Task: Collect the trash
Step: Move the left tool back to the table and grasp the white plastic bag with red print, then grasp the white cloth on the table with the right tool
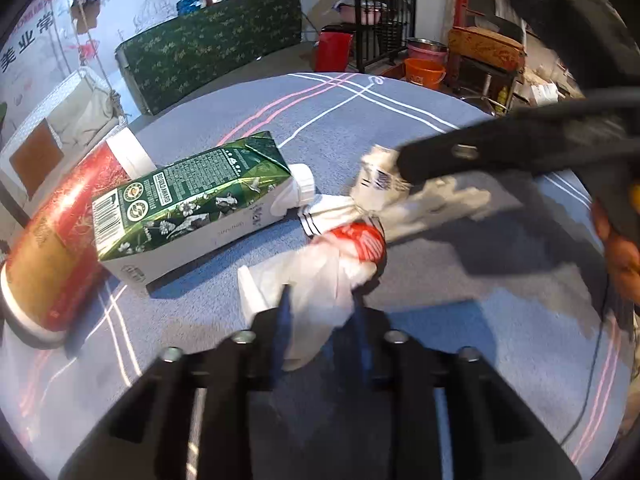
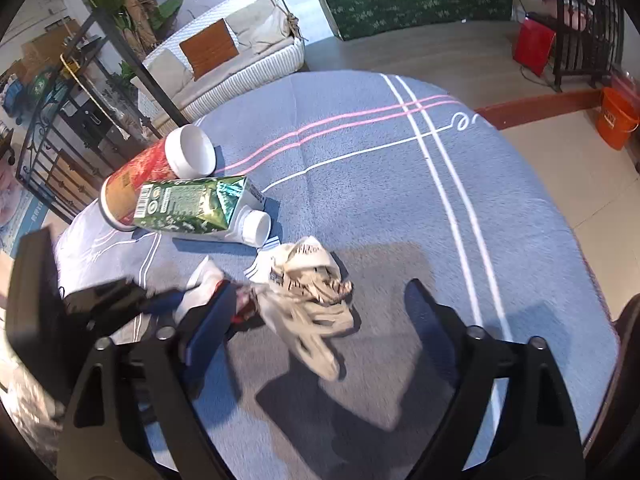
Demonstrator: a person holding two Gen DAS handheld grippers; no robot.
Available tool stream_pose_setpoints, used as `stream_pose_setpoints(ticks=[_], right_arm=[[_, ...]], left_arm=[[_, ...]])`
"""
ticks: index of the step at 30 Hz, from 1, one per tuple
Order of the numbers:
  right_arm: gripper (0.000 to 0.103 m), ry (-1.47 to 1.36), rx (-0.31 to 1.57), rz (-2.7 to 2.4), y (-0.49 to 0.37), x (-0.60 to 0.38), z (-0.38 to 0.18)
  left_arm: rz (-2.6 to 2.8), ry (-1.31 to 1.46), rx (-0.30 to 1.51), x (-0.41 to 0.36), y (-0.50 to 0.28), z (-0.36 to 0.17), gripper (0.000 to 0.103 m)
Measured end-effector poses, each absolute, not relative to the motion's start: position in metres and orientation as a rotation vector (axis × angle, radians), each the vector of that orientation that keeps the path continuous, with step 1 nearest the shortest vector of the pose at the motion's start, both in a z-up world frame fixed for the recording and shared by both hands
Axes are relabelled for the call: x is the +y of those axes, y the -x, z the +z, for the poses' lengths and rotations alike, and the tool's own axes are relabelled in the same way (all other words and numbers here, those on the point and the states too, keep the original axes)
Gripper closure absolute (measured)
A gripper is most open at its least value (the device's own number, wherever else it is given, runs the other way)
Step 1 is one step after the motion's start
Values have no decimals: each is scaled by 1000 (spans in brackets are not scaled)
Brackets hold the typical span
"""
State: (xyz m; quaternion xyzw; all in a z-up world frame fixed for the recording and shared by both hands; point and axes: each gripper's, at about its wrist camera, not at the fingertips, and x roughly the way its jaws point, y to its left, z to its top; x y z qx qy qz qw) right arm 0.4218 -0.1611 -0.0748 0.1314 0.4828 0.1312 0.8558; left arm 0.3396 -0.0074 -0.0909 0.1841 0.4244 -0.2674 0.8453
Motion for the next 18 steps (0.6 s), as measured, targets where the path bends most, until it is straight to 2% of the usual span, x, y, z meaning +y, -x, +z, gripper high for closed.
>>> stream_pose_setpoints(ticks=[6, 8, 12, 18], right_arm=[[27, -259, 1051, 279, -439, -146, -85], [34, -234, 1051, 264, -442, -141, -87], [61, -219, 1053, 247, -442, -140, -88], [69, -272, 1049, 267, -432, -142, -82]], left_arm=[[-519, -323, 895, 18, -325, -80, 88], [-498, -285, 910, 27, -324, -79, 88], [-449, -245, 911, 38, -316, -75, 88], [-429, -178, 912, 42, -310, -68, 88]])
